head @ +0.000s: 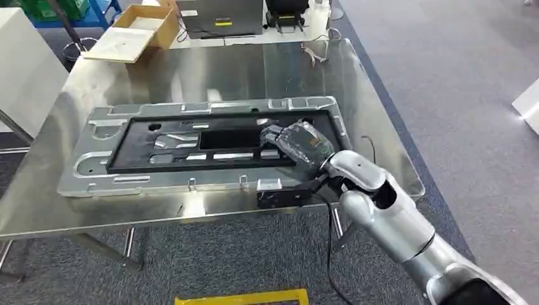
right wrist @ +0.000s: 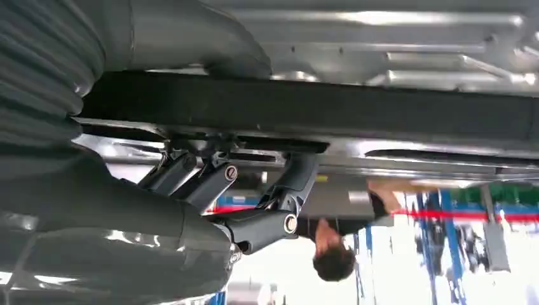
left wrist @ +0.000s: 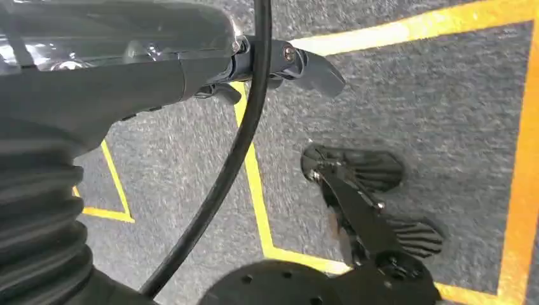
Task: Take the parts from the cabinet and place them on the table.
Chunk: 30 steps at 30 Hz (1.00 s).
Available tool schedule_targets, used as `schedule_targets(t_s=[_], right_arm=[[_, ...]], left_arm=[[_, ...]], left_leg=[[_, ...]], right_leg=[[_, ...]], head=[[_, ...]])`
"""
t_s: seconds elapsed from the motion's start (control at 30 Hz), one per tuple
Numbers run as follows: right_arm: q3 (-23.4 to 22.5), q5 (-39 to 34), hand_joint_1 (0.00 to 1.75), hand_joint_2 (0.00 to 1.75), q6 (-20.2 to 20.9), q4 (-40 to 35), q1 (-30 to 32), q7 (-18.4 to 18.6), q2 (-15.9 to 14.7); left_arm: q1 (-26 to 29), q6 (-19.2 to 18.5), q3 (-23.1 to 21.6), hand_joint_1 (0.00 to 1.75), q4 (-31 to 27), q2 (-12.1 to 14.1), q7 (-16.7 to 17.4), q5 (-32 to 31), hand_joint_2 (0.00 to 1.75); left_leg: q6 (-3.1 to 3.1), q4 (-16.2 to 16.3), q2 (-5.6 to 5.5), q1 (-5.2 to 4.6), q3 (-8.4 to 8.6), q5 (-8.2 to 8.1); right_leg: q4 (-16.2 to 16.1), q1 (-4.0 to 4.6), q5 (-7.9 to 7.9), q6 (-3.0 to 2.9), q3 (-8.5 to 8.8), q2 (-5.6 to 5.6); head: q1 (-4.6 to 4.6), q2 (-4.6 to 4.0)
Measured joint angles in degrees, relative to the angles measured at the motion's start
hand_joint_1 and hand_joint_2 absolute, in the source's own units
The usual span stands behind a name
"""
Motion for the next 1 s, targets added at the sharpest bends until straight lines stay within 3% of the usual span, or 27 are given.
schedule_targets(t_s=[0.07,0.1,0.13,0.17,0.23,0.3,0.33,0.37,0.4,0.43,0.47,0.5,0.53,0.6,0.63,0.7,0.73,0.8,0.83,0.87,0.9,0.93,0.97,1.0], right_arm=[[1.39,0.09,1.75,1.75,0.06,0.46,-0.29,0.0,-0.04],[1.75,0.09,1.75,1.75,0.04,0.68,-0.42,0.02,-0.46],[2.12,0.11,1.75,1.75,0.04,0.83,-0.64,0.17,-0.94],[2.7,0.13,1.75,1.75,0.04,1.07,-1.03,0.2,-1.79],[3.58,0.13,1.75,1.75,0.04,1.38,-1.06,0.2,-3.14],[4.45,0.13,1.75,1.75,0.04,1.79,-0.96,0.2,-4.58],[4.76,0.13,1.75,1.75,0.04,1.86,-0.96,0.17,-5.31],[5.07,0.09,1.75,1.75,0.04,1.88,-0.97,0.15,-6.17],[5.26,0.0,1.75,1.75,0.04,1.88,-0.97,0.09,-6.99],[5.59,-0.09,1.75,1.75,0.04,1.92,-1.0,0.06,-7.84],[6.0,-0.18,1.75,1.75,0.02,2.09,-0.99,0.04,-8.46],[6.2,-0.26,1.75,1.75,-0.02,2.12,-1.06,0.0,-8.96],[6.38,-0.26,1.75,1.75,-0.07,2.05,-0.9,-0.13,-9.4],[6.58,-0.35,1.75,1.75,-0.11,2.08,-1.19,-0.33,-9.9],[6.58,-0.33,1.75,1.75,-0.13,2.1,-1.37,-0.31,-9.88],[6.77,-0.39,1.75,1.75,-0.2,2.1,-1.63,-0.35,-9.64],[6.92,-0.42,1.75,1.75,-0.24,2.16,-1.55,-0.37,-9.31],[7.34,-0.48,1.75,1.75,-0.22,2.34,-1.2,-0.37,-8.94],[7.47,-0.52,1.75,1.75,-0.24,2.4,-1.07,-0.37,-8.92],[7.47,-0.55,1.75,1.75,-0.24,2.45,-1.03,-0.37,-8.92],[7.47,-0.55,1.75,1.75,-0.24,2.47,-1.04,-0.37,-8.92],[7.47,-0.57,1.75,1.75,-0.24,2.6,-1.05,-0.37,-8.92],[7.56,-0.59,0.0,0.0,-0.26,2.75,-0.98,-0.37,-8.88],[7.69,-0.66,0.0,0.0,-0.26,2.88,-1.04,-0.39,-8.85]], left_arm=[[-0.14,-0.02,-0.2,0.0,0.09,0.0,-0.19,0.0,1.75],[-0.27,0.02,-0.39,0.0,0.11,0.13,-0.2,0.0,1.75],[-0.3,0.02,-0.52,0.0,0.22,0.09,-0.24,-0.02,1.75],[-0.42,0.02,-0.59,0.0,0.33,0.11,-0.33,-0.02,1.75],[-0.27,0.02,-0.65,0.0,0.39,0.13,-0.3,-0.02,1.75],[-0.04,0.02,-0.7,0.0,0.44,0.13,-0.31,-0.02,1.75],[0.02,0.02,-0.72,0.0,0.44,0.13,-0.31,0.0,1.75],[0.04,0.02,-0.72,0.0,0.44,0.13,-0.31,0.02,1.75],[0.11,0.02,-0.72,0.0,0.44,0.13,-0.29,0.02,1.75],[0.21,0.02,-0.72,0.0,0.46,0.13,-0.24,0.07,1.75],[0.29,0.02,-0.72,0.0,0.52,0.13,-0.22,0.15,1.75],[0.26,0.02,-0.72,0.0,0.52,0.13,-0.13,0.2,1.75],[0.3,0.02,-0.74,0.0,0.55,0.13,-0.11,0.28,1.75],[0.16,0.02,-0.76,0.0,0.57,0.13,-0.17,0.42,1.75],[0.12,0.02,-0.76,0.0,0.57,0.13,-0.17,0.42,1.75],[-0.1,0.02,-0.76,0.0,0.57,0.13,-0.17,0.44,1.75],[-0.15,0.02,-0.76,0.0,0.57,0.13,-0.17,0.46,1.75],[-0.08,0.02,-0.74,0.0,0.57,0.13,-0.22,0.52,1.75],[-0.05,-0.04,-0.74,0.0,0.57,0.13,-0.46,0.63,1.75],[-0.02,-0.22,-0.74,0.0,0.57,0.13,-0.72,0.94,1.75],[-0.04,-0.26,-0.74,0.0,0.57,0.13,-0.81,1.18,1.75],[-0.07,-0.3,-0.74,0.0,0.59,0.13,-0.96,1.27,1.75],[-0.02,-0.35,-0.74,0.0,0.76,-0.17,-1.03,1.4,1.75],[-0.04,-0.39,-0.74,0.0,0.83,-0.17,-0.96,1.38,1.75]], left_leg=[[-0.56,0.57,-0.06,-0.02,0.8,0.54],[-0.58,1.69,0.07,0.05,-0.04,0.44],[-0.91,4.17,0.24,0.14,-0.88,1.08],[-1.19,8.51,0.26,0.22,-3.56,1.07],[-1.71,15.53,0.26,0.59,-8.88,-2.14],[-2.22,16.86,0.27,0.88,-11.98,-4.96],[-2.27,14.9,0.27,0.98,-12.25,-4.25],[-2.14,11.62,0.31,1.05,-11.87,-1.86],[-2.14,7.48,0.44,1.1,-11.1,2.05],[-1.91,2.86,1.01,1.11,-10.53,7.88],[-1.59,1.35,1.34,0.8,-11.01,9.57],[-1.1,1.78,1.37,0.7,-10.27,8.14],[-0.51,1.56,1.01,0.57,-10.08,8.5],[0.34,1.01,0.75,0.59,-8.84,8.06],[0.69,0.66,0.72,0.68,-8.08,7.84],[1.31,0.53,0.71,0.55,-7.33,7.12],[1.46,0.53,0.7,0.48,-6.84,6.56],[1.58,0.57,0.57,0.3,-5.63,5.56],[1.54,0.57,0.36,0.21,-4.81,4.96],[1.53,0.57,0.13,0.09,-3.91,4.32],[1.51,0.56,0.03,-0.03,-3.0,3.63],[1.42,0.53,-0.01,-0.1,-2.35,3.04],[1.2,0.78,-0.12,-0.17,-1.91,2.5],[0.75,0.52,-0.51,-0.25,-2.19,2.15]], right_leg=[[-0.51,-0.14,-0.56,-0.85,0.71,0.05],[-0.94,-0.71,-0.6,-1.18,1.74,-0.06],[-1.43,-0.6,-0.97,-1.43,2.57,-0.05],[-1.71,-0.68,-1.44,-1.76,3.36,-0.29],[-1.85,-0.74,-2.55,-1.75,4.72,-0.34],[-1.84,-0.82,-3.89,-1.59,6.39,-0.34],[-1.84,-0.92,-4.64,-1.41,7.41,-0.34],[-1.84,-1.01,-5.39,-1.2,8.44,-0.4],[-1.84,-1.1,-6.17,-0.96,9.49,-0.54],[-1.93,-1.09,-7.02,-0.65,9.99,-0.66],[-1.3,-0.92,-7.68,-0.26,10.73,-0.6],[-1.72,-0.77,-8.06,0.27,10.61,-0.4],[-1.76,-0.86,-8.21,0.92,11.52,-0.55],[-1.38,-1.08,-7.98,1.51,11.99,-0.81],[0.4,-1.3,-7.95,1.64,11.42,-0.68],[7.4,-1.2,-8.85,1.8,6.86,-0.69],[11.57,-1.14,-10.93,1.92,3.49,-0.69],[14.57,-1.07,-14.16,1.95,-0.65,-0.69],[13.37,-1.04,-13.9,1.89,-1.41,-0.69],[10.43,-0.88,-11.84,1.6,-1.32,-0.69],[6.32,-0.69,-8.12,1.06,-0.71,-0.65],[2.21,-0.35,-3.27,0.39,-0.22,-0.57],[-0.66,0.02,1.68,-0.28,-0.7,-0.19],[-0.66,0.21,0.58,-0.5,-0.34,-0.14]], head=[[0.02,0.0],[-0.02,0.0],[0.02,0.0],[-0.02,0.0],[0.02,0.0],[0.0,0.0],[0.0,0.0],[0.0,0.0],[0.0,0.0],[0.0,0.0],[0.02,0.0],[0.02,0.0],[-0.02,0.0],[-0.02,0.0],[0.02,0.0],[0.0,0.0],[0.02,0.0],[0.0,0.0],[0.02,0.0],[0.02,0.0],[0.02,0.0],[0.02,0.0],[0.0,0.0],[0.09,0.0]])
